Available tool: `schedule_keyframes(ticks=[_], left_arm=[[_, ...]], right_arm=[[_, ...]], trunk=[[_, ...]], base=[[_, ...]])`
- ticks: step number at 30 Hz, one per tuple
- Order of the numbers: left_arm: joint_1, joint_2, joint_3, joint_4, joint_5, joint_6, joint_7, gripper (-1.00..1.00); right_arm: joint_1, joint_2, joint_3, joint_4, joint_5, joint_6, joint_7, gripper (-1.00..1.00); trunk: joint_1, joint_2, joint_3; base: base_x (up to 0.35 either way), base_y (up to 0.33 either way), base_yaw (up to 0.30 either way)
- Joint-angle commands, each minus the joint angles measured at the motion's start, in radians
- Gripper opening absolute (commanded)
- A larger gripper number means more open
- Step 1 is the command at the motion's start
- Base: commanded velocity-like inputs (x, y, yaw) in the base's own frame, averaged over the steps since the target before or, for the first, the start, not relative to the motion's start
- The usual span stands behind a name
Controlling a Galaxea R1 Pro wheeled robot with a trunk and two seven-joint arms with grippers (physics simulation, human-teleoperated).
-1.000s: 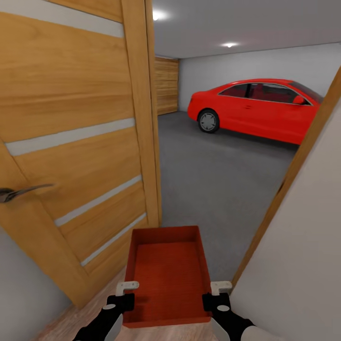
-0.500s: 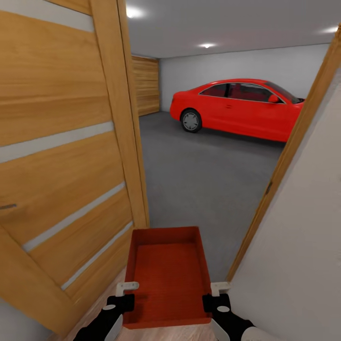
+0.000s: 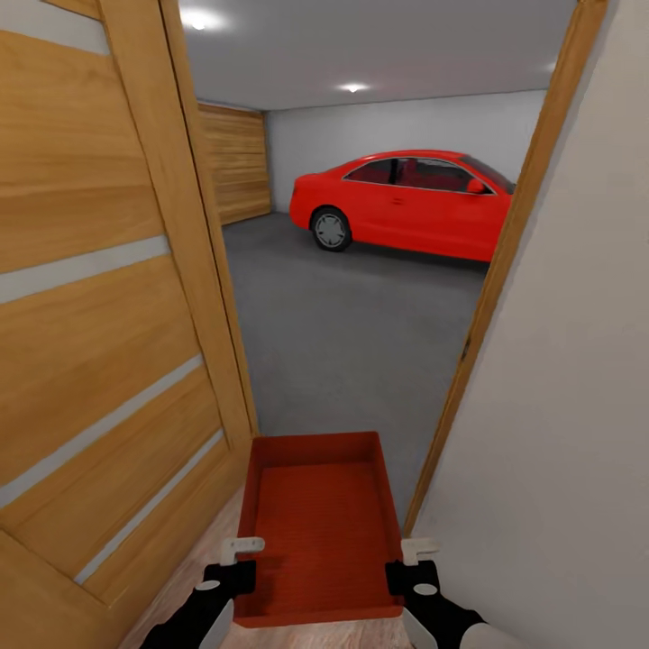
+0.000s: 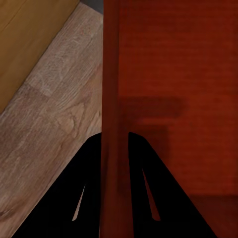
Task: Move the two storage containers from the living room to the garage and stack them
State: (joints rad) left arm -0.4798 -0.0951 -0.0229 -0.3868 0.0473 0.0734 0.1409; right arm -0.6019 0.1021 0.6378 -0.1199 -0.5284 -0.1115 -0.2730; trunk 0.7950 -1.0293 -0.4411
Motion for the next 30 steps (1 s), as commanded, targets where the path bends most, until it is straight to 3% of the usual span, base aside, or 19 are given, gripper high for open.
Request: schedule_keyframes(ticks=[1,18,30], left_arm=[[0.001,0.001,-0.015,0.046,-0.001,0.006,0.01,-1.0],[0.001,0.001,-0.017,0.046,-0.001,0.006,0.009,-1.0],[0.001,0.001,-0.017,0.046,-0.001,0.006,0.009,-1.0]], right_arm=[[-0.01,-0.007,-0.072,0.0,-0.008,-0.007,-0.032,-1.0],[-0.01,-0.007,-0.072,0.0,-0.008,-0.007,-0.033,-1.0],[-0.01,-0.006,-0.072,0.0,-0.008,-0.007,-0.054,-1.0]], trunk=[[0.0,-0.001,-0.001],[0.0,-0.001,-0.001],[0.0,-0.001,-0.001]], base=[[0.0,0.0,-0.077],[0.116,0.254,-0.01],[0.132,0.285,-0.212]])
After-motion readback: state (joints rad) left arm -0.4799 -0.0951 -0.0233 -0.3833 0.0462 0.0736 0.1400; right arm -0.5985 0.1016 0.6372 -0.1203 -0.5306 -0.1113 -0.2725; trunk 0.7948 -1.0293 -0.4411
